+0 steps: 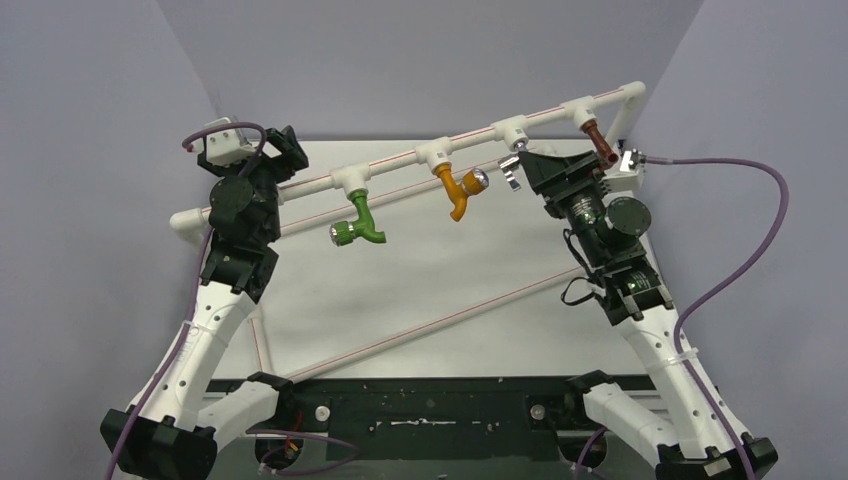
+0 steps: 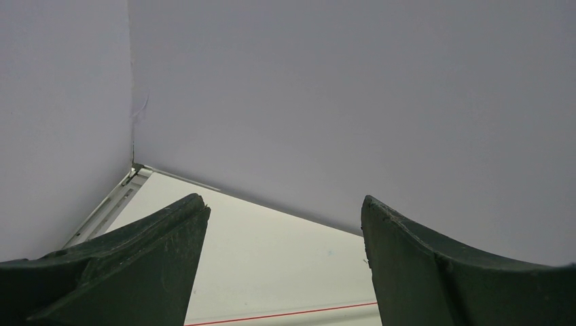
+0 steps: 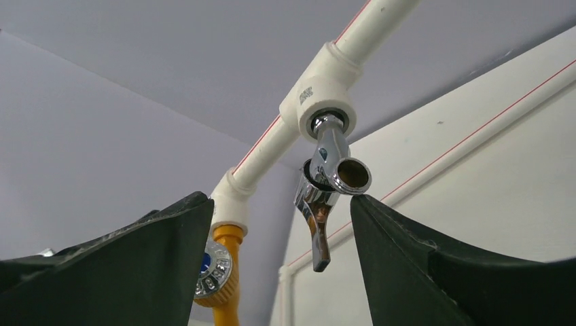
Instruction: Install the water faucets
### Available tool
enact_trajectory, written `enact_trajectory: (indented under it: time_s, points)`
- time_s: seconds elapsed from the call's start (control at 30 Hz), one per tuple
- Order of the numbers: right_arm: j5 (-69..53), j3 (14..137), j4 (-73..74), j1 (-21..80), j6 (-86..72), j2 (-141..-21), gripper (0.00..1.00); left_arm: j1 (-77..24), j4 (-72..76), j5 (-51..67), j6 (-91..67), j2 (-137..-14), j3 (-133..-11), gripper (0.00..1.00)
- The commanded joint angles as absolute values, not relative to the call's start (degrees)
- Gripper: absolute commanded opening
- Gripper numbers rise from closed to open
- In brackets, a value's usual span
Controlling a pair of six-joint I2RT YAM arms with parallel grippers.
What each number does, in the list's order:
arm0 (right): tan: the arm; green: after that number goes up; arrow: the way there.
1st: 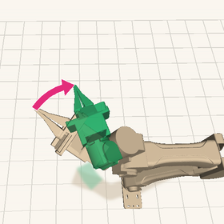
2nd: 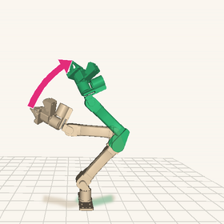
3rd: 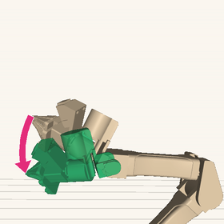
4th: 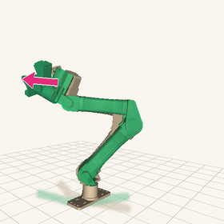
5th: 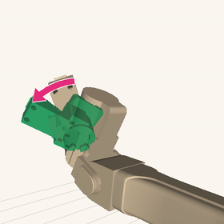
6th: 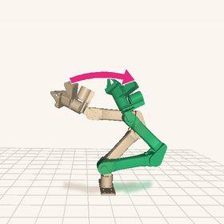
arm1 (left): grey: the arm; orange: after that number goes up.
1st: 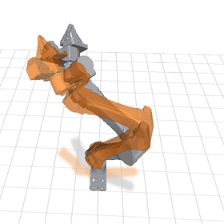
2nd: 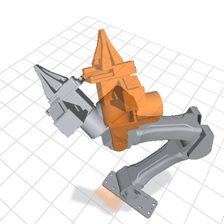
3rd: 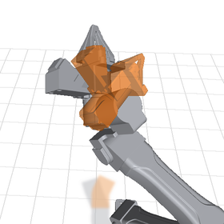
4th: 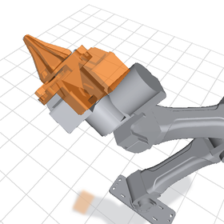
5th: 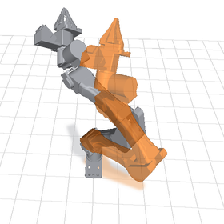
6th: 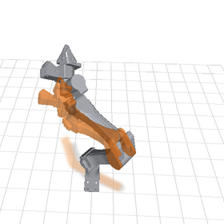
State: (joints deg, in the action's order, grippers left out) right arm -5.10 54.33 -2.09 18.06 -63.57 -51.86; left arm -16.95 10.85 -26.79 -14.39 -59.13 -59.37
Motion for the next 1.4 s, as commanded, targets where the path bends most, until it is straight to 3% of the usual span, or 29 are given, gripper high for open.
enact_trajectory:
  time_s: [0.0,0.13,0.33,0.6,0.8,1.07,1.37]
  points:
    - [-0.35,61.58,9.17,18.04,-44.73,-50.45,0.74,-19.51,-9.88,-24.7,-14.59,-59.88,-53.74,0.8]
    - [2.19,65.48,13.9,18.07,-29.53,-50.57,0.73,-19.51,-9.85,-24.65,-14.59,-59.95,-53.75,0.8]
    - [-4.34,66.52,12.52,18.02,-3.55,-49.01,0.71,-19.47,-9.92,-24.69,-14.59,-60.13,-53.72,0.8]
    - [-1.36,62.39,12.22,26.62,33.36,-47.45,0.76,-19.51,-9.65,-24.55,-14.59,-60.16,-53.66,0.8]
    - [1.95,50.81,0.92,30.56,60.12,-45.15,0.78,-19.59,-9.67,-24.45,-14.69,-59.95,-53.64,0.8]
    - [3.9,48.68,-8.05,30.86,74.13,-47.98,0.78,-20.19,-9.69,-24.69,-14.59,-59.61,-53.66,0.8]
    - [2.91,49.57,-12.35,30.82,79.31,-52.12,0.77,-20.45,-9.67,-24.77,-14.59,-59.59,-53.68,0.8]
